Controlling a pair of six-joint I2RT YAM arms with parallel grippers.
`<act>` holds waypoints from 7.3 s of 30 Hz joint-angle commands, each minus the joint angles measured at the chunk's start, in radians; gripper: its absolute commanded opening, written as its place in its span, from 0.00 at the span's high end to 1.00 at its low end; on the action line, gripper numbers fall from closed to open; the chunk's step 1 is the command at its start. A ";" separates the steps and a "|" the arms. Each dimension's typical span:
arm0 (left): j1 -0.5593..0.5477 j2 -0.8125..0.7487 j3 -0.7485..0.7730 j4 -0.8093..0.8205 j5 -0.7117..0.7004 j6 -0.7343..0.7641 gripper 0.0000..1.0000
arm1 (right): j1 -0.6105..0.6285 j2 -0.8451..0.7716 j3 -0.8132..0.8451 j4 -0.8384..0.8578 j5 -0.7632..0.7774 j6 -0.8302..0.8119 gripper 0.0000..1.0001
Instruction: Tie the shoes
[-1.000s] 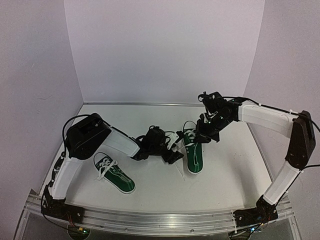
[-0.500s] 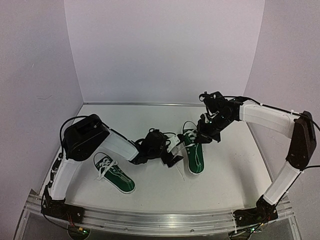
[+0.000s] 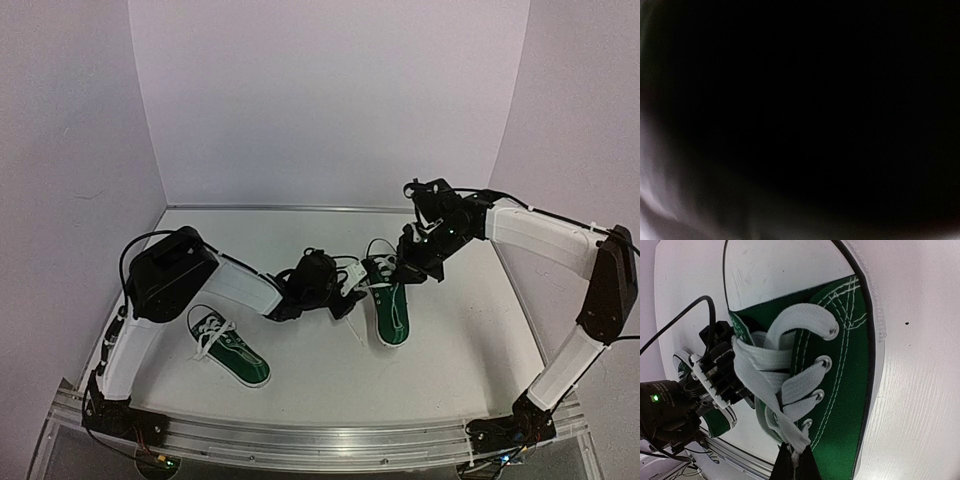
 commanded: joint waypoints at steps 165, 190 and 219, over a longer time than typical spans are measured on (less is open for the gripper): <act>0.188 -0.544 0.172 -0.873 0.554 -0.235 1.00 | -0.044 0.114 0.152 0.348 -0.612 -0.407 0.48; 0.188 -0.530 0.150 -0.778 0.665 -0.211 1.00 | -0.017 0.146 0.127 0.483 -0.730 -0.353 0.54; 0.329 -0.612 -0.066 -1.209 0.284 0.000 0.41 | -0.091 0.024 0.002 0.388 -0.498 -0.296 1.00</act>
